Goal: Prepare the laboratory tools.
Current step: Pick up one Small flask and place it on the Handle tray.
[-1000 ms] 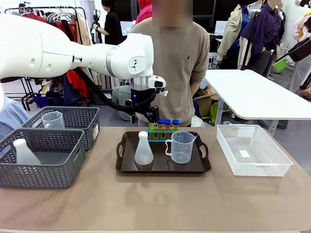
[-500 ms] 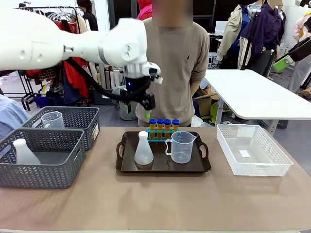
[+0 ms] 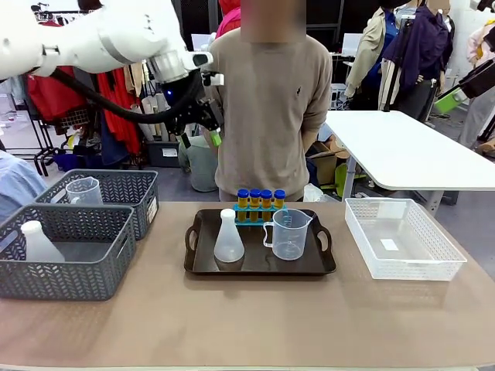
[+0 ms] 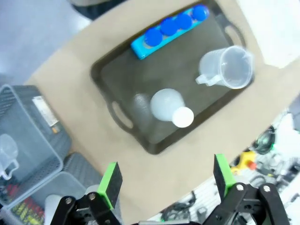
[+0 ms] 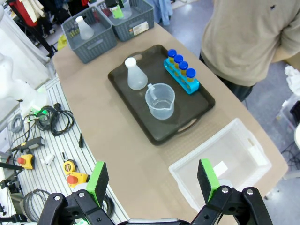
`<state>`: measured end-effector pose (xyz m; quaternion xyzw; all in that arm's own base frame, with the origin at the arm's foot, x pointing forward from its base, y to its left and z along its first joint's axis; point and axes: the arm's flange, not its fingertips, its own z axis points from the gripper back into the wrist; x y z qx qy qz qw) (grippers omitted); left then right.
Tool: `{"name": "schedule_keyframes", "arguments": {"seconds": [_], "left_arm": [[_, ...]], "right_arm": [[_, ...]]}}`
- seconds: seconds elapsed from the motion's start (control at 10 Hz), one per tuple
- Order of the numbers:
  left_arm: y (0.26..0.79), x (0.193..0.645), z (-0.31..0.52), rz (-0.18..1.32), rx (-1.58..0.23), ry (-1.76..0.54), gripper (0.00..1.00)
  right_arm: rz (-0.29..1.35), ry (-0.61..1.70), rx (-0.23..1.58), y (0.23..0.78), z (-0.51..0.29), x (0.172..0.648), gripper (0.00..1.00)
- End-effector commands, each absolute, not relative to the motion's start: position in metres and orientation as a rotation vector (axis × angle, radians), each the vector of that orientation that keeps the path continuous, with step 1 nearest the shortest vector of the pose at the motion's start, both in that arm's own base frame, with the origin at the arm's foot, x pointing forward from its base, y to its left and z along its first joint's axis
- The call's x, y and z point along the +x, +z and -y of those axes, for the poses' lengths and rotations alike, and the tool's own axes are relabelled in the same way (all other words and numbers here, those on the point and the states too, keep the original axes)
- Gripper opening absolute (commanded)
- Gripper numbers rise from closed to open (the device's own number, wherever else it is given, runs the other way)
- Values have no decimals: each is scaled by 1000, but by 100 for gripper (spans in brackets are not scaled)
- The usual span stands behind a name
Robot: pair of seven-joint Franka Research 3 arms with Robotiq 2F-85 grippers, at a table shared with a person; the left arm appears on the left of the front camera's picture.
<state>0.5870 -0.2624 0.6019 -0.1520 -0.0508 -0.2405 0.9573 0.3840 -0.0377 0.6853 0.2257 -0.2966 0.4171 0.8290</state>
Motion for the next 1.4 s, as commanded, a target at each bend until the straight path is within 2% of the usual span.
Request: {"name": "schedule_keyframes", "arguments": {"seconds": [0.0, 0.2, 0.4, 0.6, 0.7, 1.0, 1.3], "left_arm": [[622, 579, 240, 109, -482, -488, 100], [640, 570, 219, 201, -511, -528, 100], [661, 548, 198, 411, -457, -615, 100], [673, 528, 187, 514, -498, -736, 100], [676, 522, 182, 519, -555, -788, 100], [681, 505, 170, 511, -548, -855, 100], [687, 510, 168, 530, -584, -874, 100]], "right_arm": [[645, 896, 493, 686, 37, 384, 100], [645, 896, 493, 686, 37, 384, 100], [645, 896, 493, 686, 37, 384, 100], [645, 896, 493, 686, 37, 384, 100], [645, 896, 493, 686, 37, 384, 100], [645, 896, 493, 686, 37, 384, 100], [645, 896, 493, 686, 37, 384, 100]]}}
